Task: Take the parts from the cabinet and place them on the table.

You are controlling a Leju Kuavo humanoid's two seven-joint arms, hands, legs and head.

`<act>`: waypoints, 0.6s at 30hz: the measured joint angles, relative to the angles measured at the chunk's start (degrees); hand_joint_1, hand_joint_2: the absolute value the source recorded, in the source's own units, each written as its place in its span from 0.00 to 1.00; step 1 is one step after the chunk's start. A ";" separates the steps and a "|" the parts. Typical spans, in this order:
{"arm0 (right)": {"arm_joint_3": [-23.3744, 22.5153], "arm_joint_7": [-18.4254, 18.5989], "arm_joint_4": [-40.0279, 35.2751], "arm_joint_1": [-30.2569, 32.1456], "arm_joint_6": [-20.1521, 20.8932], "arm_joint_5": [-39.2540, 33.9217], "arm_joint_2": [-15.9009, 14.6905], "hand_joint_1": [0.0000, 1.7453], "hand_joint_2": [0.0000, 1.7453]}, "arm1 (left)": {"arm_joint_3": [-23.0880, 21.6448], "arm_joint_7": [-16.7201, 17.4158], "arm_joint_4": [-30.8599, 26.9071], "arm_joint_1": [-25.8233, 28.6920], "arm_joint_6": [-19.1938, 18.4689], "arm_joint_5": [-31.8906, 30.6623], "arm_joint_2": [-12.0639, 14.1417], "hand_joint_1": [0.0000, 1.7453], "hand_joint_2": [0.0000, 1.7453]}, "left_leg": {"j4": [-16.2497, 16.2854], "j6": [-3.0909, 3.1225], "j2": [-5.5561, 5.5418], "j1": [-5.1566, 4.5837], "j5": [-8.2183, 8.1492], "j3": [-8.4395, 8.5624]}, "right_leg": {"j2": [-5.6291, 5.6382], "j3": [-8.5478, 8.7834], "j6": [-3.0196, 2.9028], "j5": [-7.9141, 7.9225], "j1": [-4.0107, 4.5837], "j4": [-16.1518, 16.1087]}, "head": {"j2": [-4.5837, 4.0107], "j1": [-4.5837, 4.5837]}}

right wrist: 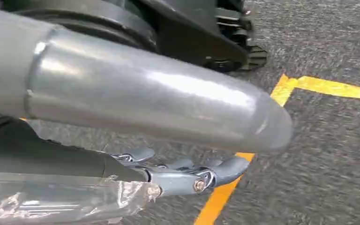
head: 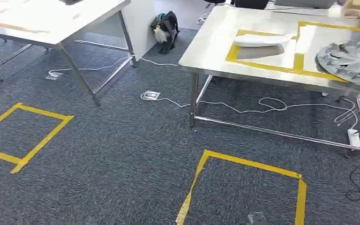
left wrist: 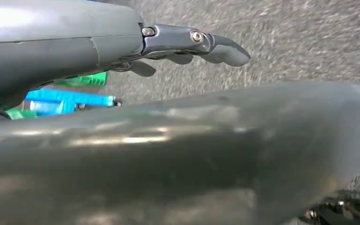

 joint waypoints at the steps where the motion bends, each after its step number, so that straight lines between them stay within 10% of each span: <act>1: 0.02 -0.02 0.00 -0.01 0.00 0.00 -0.02 0.00 0.00 | 0.04 0.00 0.07 0.16 0.00 0.00 0.00 0.00 0.00 | -0.18 -0.51 -0.76 0.18 0.35 -0.25 | -0.73 0.00 -0.33 0.20 0.14 0.00 | 0.00 0.04; 2: 0.02 -0.02 0.00 -0.03 0.04 0.00 0.02 0.00 0.00 | 0.13 0.00 0.09 0.21 0.00 0.00 0.37 0.00 0.00 | -0.03 -0.67 -1.24 0.14 0.33 -0.39 | -1.85 0.14 -0.83 0.59 -0.45 -0.59 | 0.00 0.04; 5: 0.04 -0.11 0.00 -0.01 0.04 0.02 0.00 0.00 0.00 | 0.17 0.00 0.11 -0.02 0.00 0.00 0.20 0.00 0.00 | 8.88 -1.55 6.63 -0.10 -5.24 -4.93 | -4.50 0.34 -1.48 0.74 -0.29 -0.92 | 0.00 -0.90; 8: 0.04 -0.09 0.00 0.22 0.15 0.02 0.00 0.00 0.00 | 0.22 0.00 0.13 -0.16 -0.24 0.00 0.15 0.00 0.00 | 18.22 -2.18 7.49 0.40 -8.09 -9.53 | -7.52 0.30 -1.48 0.56 -0.24 -0.92 | 0.00 -0.92; 10: 0.04 -0.09 0.00 0.05 0.24 0.02 0.00 0.00 0.00 | 0.24 0.00 0.13 0.03 -0.31 0.02 0.26 0.00 0.00 | 12.34 -2.31 7.86 0.65 -4.19 -6.25 | -9.05 0.44 -1.22 0.41 -0.34 -0.92 | 0.00 -0.92; 12: 0.05 -0.09 0.00 -0.06 0.35 0.02 0.00 0.00 0.00 | 0.26 0.00 0.13 -0.06 -0.33 0.02 0.35 0.00 0.00 | 1.75 -2.30 11.61 0.64 -0.28 0.14 | -10.42 0.98 -0.61 0.05 -0.37 -0.91 | 0.00 -0.96; 13: 0.07 -0.11 0.00 -0.01 0.35 0.00 -0.02 0.00 0.00 | 0.24 0.00 0.13 -0.37 -0.39 0.02 0.31 0.00 0.00 | -0.06 -2.01 12.81 0.12 -1.05 0.92 | -10.94 0.59 -0.05 -0.36 0.23 -0.63 | 0.00 -1.16; 17: 0.11 -0.09 0.00 -0.54 0.39 0.02 -0.02 0.00 0.00 | 0.33 0.11 0.24 -0.11 -0.44 0.07 0.31 0.00 0.00 | -0.20 0.10 10.00 -0.02 -0.96 0.77 | -13.13 2.36 1.26 -0.55 0.02 -1.55 | 0.00 -0.66; 18: 0.15 -0.11 0.00 -0.65 0.42 0.02 0.00 0.00 0.00 | 0.33 0.15 0.24 -0.05 -0.44 0.07 0.31 0.00 0.00 | -0.40 0.54 9.36 0.33 -0.68 0.87 | -10.84 1.82 1.66 -1.36 -0.27 -0.66 | 0.00 -0.50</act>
